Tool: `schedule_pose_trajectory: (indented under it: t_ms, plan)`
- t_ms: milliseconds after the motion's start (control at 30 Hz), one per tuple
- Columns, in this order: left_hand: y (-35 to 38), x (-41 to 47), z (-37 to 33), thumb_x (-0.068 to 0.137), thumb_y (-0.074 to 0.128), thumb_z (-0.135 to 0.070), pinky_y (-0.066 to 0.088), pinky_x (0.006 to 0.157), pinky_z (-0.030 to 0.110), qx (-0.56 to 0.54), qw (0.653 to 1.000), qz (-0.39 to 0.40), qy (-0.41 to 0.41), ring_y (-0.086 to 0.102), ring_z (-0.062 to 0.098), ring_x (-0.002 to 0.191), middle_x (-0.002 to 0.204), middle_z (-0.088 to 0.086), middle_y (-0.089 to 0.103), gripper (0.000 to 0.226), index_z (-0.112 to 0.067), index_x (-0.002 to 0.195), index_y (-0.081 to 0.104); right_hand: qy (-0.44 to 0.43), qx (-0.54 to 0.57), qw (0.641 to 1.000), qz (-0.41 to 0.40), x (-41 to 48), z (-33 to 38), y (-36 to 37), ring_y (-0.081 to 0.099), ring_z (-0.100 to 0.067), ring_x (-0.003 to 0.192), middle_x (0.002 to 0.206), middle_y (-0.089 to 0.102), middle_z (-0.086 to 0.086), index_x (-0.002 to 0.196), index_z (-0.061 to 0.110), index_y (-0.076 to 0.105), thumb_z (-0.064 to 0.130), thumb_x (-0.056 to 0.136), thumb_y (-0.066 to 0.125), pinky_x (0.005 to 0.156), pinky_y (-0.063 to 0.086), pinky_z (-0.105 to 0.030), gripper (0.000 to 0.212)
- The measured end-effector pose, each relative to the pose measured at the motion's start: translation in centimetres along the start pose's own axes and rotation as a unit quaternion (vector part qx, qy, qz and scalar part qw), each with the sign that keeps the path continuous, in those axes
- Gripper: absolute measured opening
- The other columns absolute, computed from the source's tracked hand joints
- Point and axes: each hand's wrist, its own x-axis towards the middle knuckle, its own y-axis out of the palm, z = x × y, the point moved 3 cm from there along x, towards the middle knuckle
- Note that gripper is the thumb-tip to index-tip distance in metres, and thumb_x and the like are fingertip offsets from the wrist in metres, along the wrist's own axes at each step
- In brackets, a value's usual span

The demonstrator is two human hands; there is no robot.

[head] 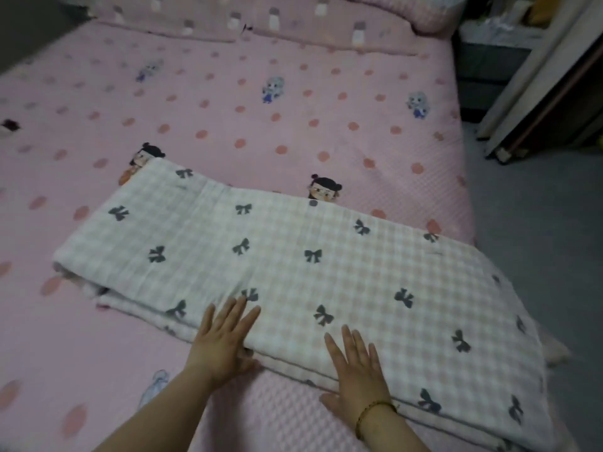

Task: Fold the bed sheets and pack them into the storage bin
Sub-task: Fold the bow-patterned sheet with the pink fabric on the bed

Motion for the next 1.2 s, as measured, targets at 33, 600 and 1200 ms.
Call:
schedule_pose_trajectory:
  t_ms: [33,600,1200]
  plan:
    - [-0.5,-0.4,3.0,0.047,0.042,-0.071,-0.007,0.114,0.032,-0.004,1.0,-0.024,-0.013,0.04,0.02,0.113,0.113,0.011,0.067,0.091,-0.021,0.123,0.043,-0.009,-0.011,1.0,-0.007,1.1,2.4,-0.4,-0.027,-0.021,0.139,0.147,-0.035,-0.001,0.144,0.024,-0.02,0.048,0.09,0.046,0.084,-0.042,-0.025,0.089]
    - [-6.3,-2.8,32.2,0.038,0.076,-0.046,0.037,0.086,0.001,-0.501,0.851,-0.133,-0.089,0.045,-0.02,0.104,0.114,-0.038,0.047,0.091,-0.041,0.119,0.033,0.161,-0.036,0.983,0.077,11.5,19.1,-1.3,-0.026,-0.029,0.139,0.147,-0.036,-0.01,0.141,0.03,-0.026,0.059,0.081,0.053,0.111,-0.003,-0.059,0.103]
    - [-13.1,-7.6,41.5,0.053,0.083,0.003,0.053,0.051,0.039,-0.073,0.941,-0.329,-0.013,0.068,0.031,0.06,0.078,0.008,0.073,0.077,-0.024,0.119,0.057,0.131,-0.109,0.982,-0.076,9.3,30.2,-3.8,-0.018,-0.02,0.143,0.151,-0.028,0.002,0.142,0.027,-0.026,-0.004,0.085,0.042,0.112,-0.005,-0.056,0.094]
